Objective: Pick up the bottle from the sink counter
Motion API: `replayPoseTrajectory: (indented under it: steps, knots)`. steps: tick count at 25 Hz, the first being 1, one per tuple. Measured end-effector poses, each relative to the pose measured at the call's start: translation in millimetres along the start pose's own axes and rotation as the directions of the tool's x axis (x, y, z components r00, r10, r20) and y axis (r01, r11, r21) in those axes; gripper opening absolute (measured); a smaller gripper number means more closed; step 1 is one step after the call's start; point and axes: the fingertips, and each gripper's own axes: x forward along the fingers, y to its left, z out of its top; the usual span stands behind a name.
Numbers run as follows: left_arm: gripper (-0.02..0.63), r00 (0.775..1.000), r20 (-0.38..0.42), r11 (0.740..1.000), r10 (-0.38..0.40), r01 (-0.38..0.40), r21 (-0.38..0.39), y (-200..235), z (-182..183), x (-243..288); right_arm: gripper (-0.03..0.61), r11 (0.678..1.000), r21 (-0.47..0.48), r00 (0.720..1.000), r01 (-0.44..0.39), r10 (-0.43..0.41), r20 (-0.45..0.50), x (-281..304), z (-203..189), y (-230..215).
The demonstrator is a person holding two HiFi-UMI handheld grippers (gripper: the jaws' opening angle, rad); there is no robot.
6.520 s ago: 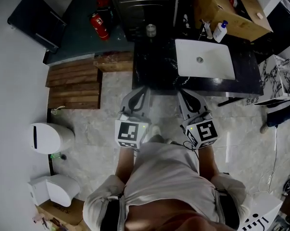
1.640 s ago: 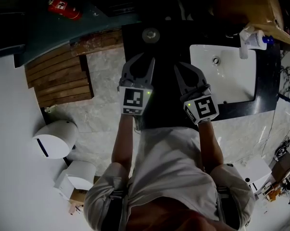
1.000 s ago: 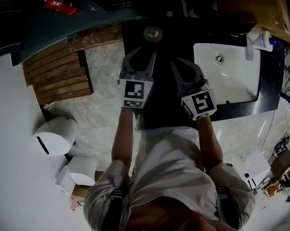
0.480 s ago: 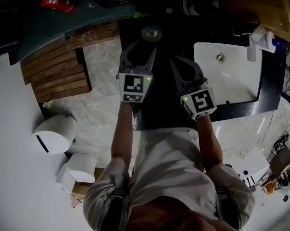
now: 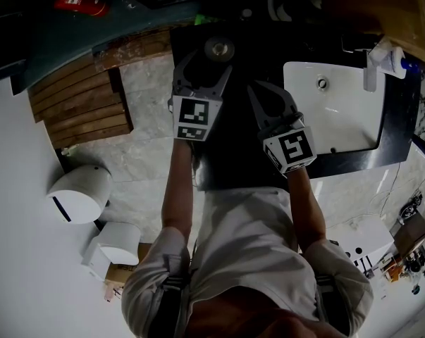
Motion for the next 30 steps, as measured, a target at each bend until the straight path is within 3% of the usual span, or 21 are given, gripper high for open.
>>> replayPoseTrajectory:
  steps: [30]
  knots:
    - [0.321, 1.000, -0.008, 1.000, -0.019, 0.019, 0.022, 1.5, 1.7, 30.0, -0.003, 1.000, 0.012, 1.000, 0.015, -0.015, 0.007, -5.5, -0.5, -7.4]
